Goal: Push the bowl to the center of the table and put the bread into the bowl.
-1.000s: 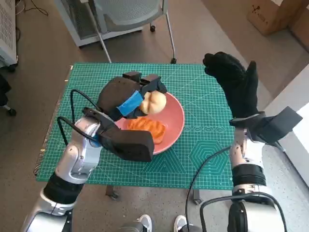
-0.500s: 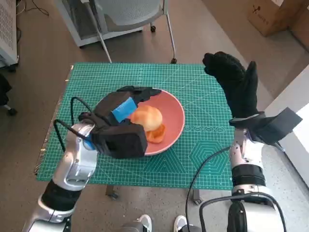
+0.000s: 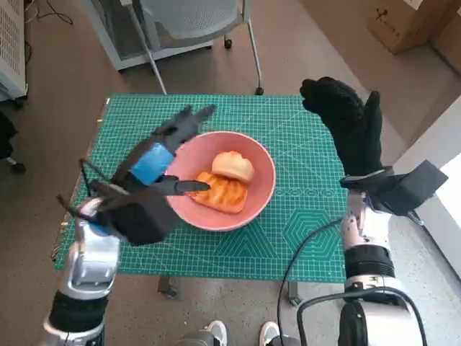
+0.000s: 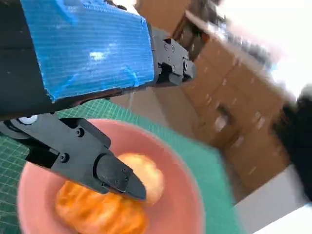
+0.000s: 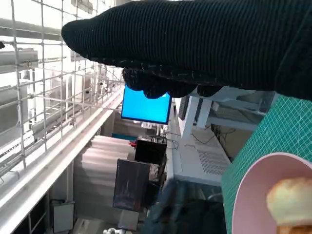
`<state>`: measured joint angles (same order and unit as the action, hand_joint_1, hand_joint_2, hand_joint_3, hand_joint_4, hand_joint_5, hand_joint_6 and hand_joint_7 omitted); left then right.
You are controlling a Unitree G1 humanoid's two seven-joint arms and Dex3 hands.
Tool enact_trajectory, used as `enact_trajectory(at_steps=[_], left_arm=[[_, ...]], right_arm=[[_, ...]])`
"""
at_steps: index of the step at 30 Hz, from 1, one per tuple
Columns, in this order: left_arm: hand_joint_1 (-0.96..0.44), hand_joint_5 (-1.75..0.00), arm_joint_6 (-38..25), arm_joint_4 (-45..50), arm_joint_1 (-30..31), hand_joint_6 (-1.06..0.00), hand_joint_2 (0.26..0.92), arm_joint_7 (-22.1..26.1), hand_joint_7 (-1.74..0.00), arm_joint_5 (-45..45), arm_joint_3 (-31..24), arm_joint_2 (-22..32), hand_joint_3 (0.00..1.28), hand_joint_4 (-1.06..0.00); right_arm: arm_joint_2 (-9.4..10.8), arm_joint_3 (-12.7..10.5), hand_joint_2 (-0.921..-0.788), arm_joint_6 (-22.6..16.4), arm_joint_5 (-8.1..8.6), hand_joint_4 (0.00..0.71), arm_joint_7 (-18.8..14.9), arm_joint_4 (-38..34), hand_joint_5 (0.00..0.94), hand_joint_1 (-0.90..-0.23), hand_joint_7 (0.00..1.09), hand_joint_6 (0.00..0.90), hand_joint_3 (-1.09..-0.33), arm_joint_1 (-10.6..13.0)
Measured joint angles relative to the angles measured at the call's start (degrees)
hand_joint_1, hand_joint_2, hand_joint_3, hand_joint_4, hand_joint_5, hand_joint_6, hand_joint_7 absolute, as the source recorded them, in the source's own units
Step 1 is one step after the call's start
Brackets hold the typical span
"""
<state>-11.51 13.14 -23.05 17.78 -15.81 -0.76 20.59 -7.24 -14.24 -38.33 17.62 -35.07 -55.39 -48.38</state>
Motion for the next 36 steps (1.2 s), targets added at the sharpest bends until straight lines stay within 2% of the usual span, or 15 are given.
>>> enact_trajectory(at_steps=[5,8,14,19,26,36], left_arm=[[-0.69,0.00,3.0,1.4,1.1,-0.14,0.917,-2.5,-0.02,8.7,-6.1,-3.3,0.32,0.00],[-0.72,0.00,5.8,1.7,1.9,-0.14,0.920,-3.3,-0.02,16.3,-9.9,-6.3,0.38,0.00],[-0.76,-0.01,9.9,1.6,3.9,-0.14,0.921,-3.7,-0.02,28.1,-15.0,-10.3,0.42,-0.01],[-0.77,-0.02,9.4,2.1,5.3,-0.17,0.921,-4.0,-0.04,35.2,-17.9,-10.9,0.39,-0.04],[-0.78,-0.01,8.4,3.9,7.2,-0.17,0.921,-4.2,-0.05,38.1,-18.8,-9.5,0.36,-0.03],[-0.77,0.00,10.0,4.1,7.9,-0.13,0.921,-3.9,-0.04,37.8,-18.4,-8.5,0.40,-0.01]], right_arm=[[0.1,0.4,-0.921,0.0,-0.05,0.213,0.2,0.1,0.000,-0.637,0.00,0.345,-0.789,-0.2],[0.2,0.7,-0.921,0.0,-0.06,0.205,0.3,0.2,0.000,-0.641,0.00,0.346,-0.788,-0.4],[0.6,1.0,-0.921,0.0,-0.11,0.190,0.7,0.6,0.000,-0.646,0.00,0.337,-0.787,-0.8],[0.6,1.1,-0.921,0.0,-0.13,0.184,1.3,0.6,0.000,-0.646,0.00,0.334,-0.788,-1.2],[1.0,1.2,-0.921,0.2,-0.11,0.181,1.9,0.2,0.000,-0.654,0.00,0.332,-0.775,-2.4],[2.2,1.2,-0.921,0.5,-0.09,0.173,2.0,-0.6,0.000,-0.676,0.00,0.329,-0.755,-4.5]])
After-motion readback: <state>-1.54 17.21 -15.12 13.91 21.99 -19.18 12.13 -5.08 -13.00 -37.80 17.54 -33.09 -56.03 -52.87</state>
